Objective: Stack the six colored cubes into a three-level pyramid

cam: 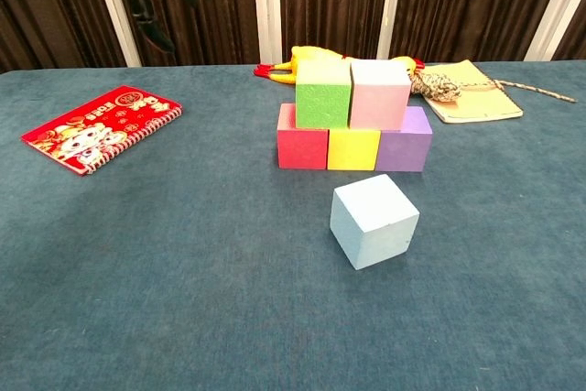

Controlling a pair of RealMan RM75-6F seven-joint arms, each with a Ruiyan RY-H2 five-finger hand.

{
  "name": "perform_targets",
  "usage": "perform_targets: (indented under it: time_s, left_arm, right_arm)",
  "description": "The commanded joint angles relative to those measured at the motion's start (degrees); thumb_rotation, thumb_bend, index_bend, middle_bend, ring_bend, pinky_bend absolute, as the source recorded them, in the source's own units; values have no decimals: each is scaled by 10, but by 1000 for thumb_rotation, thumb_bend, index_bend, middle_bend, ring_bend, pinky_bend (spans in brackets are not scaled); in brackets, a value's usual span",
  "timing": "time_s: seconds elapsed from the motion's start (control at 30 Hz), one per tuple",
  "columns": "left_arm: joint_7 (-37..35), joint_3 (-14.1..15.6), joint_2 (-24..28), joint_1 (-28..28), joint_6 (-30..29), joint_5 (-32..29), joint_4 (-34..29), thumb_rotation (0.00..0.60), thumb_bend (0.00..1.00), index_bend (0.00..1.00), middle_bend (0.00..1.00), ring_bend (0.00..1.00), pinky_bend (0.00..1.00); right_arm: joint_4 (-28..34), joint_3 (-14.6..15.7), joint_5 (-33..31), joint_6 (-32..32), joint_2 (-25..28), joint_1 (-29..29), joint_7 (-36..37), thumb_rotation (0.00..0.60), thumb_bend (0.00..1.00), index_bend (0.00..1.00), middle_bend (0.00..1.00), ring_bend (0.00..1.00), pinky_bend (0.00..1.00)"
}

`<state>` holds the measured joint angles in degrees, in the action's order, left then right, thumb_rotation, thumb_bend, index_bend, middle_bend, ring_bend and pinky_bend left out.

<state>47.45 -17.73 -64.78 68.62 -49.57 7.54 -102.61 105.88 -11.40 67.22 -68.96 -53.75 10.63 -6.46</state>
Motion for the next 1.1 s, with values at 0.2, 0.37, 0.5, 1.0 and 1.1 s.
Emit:
perform_targets:
  time_s: [0.2, 0.37, 0.5, 1.0, 1.1]
  left_arm:
    - [-48, 32, -11, -17, 4, 62, -12, 600, 254, 144, 124, 20, 30]
    - [-51, 48, -41, -4, -3, 70, 3, 600, 254, 144, 123, 19, 30]
    - [-42, 63, -75, 13, -17, 62, 21, 600, 254, 144, 122, 20, 30]
    - [-27, 73, -164, 47, -63, 32, 68, 600, 254, 138, 118, 20, 30]
    - [-27, 70, -168, 50, -67, 25, 69, 600, 254, 138, 118, 20, 30]
  right_arm:
    - [45, -7, -73, 111, 21, 81, -65, 600, 155, 129, 67, 0, 0]
    - [53, 0, -97, 126, 6, 105, -90, 600, 155, 145, 67, 0, 0]
    - [54, 6, -117, 135, -14, 128, -116, 600, 155, 145, 67, 0, 0]
    - [77, -4, -241, 149, -57, 226, -189, 600, 154, 145, 67, 0, 0]
    - [76, -5, -278, 156, -57, 249, -201, 600, 154, 145, 67, 0, 0]
